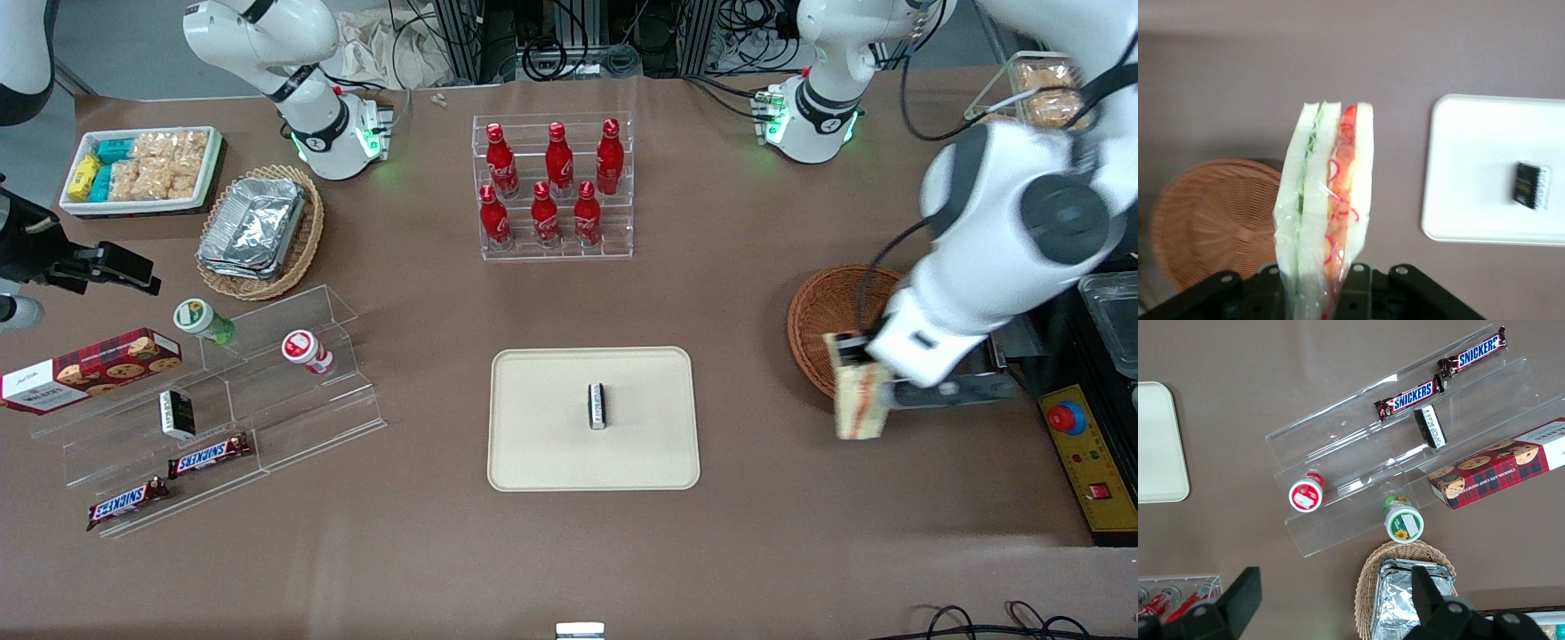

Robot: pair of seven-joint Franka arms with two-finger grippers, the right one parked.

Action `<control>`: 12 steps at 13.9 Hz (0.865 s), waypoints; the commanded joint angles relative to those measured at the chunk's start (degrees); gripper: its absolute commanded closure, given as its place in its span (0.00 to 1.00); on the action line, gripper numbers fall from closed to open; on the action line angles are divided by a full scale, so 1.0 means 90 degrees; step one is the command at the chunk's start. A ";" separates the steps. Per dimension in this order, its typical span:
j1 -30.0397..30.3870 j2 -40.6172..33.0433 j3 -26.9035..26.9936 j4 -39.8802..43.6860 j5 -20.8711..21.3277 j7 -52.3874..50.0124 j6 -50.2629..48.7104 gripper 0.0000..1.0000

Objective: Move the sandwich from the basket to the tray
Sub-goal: 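Carry the sandwich over the white tray beside the black item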

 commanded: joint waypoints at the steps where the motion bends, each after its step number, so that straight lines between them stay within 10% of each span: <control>1: -0.0698 0.1140 0.0018 0.0805 0.0304 -0.0706 0.0170 1.00; 5: -0.1539 0.2479 0.0047 0.1392 0.1124 -0.1840 0.1205 1.00; 12: -0.1853 0.3331 0.0096 0.1393 0.1184 -0.1958 0.2242 1.00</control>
